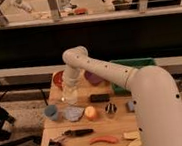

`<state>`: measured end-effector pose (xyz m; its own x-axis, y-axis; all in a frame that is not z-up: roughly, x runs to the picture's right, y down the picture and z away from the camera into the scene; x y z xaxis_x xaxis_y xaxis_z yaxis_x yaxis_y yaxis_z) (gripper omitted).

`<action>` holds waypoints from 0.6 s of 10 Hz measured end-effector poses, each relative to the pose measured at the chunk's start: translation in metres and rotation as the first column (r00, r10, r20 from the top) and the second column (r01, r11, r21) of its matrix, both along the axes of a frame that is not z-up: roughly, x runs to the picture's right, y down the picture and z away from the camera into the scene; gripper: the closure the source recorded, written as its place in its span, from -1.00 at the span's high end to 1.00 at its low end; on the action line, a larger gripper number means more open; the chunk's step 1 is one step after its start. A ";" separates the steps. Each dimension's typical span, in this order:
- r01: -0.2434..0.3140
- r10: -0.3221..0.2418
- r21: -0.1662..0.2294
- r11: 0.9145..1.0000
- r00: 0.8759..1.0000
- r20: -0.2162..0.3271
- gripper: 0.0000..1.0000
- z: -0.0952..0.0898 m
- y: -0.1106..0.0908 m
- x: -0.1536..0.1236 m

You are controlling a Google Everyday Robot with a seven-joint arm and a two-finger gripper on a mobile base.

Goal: Place fork in paper cup

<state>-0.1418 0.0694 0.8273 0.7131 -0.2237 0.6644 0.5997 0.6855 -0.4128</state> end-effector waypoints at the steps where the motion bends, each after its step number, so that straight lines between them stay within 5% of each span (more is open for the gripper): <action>1: 0.002 -0.002 -0.001 1.000 1.000 -0.001 -1.00 0.000 0.000 0.000; 3: 0.007 -0.007 -0.002 1.000 1.000 -0.003 -0.94 0.000 0.001 0.000; 6: 0.030 -0.030 0.001 1.000 1.000 -0.008 -0.36 -0.001 0.001 0.001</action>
